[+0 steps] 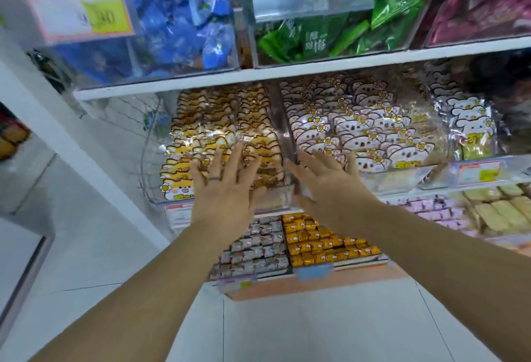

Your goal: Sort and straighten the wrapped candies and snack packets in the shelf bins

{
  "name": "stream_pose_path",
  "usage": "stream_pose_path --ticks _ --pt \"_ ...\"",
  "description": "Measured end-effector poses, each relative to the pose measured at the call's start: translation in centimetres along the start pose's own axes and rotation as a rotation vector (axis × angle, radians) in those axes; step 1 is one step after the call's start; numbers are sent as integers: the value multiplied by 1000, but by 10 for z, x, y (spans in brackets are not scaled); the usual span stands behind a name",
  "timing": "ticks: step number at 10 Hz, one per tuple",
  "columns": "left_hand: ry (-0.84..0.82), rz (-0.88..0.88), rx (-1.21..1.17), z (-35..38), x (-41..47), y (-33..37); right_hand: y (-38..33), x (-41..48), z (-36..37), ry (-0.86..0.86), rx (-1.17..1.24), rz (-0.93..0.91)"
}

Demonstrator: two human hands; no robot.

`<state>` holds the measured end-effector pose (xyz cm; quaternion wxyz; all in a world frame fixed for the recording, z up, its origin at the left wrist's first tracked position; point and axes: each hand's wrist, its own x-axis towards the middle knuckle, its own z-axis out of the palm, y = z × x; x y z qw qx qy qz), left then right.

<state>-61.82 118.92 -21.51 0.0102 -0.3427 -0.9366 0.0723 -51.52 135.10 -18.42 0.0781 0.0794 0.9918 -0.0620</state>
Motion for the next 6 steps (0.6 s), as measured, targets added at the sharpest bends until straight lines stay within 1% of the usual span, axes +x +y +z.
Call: stream_pose_path --ticks 1,2,3,4,5,6 --pt "-37 36 -42 7 8 -6 -4 11 7 -13 -80 56" --pt "-136 50 -144 7 20 -13 -8 18 10 -77 -184 98" --pt "-259 75 -159 -1 30 -22 -15 22 11 -118 -210 132" --pt "-291 84 -165 -22 26 -25 -22 13 -7 -132 -148 177" --pt "-154 117 -242 -45 6 -28 -33 -13 -34 -113 -39 164" --pt "-62 90 -457 -60 -20 -37 -48 -45 -74 -117 245 110"
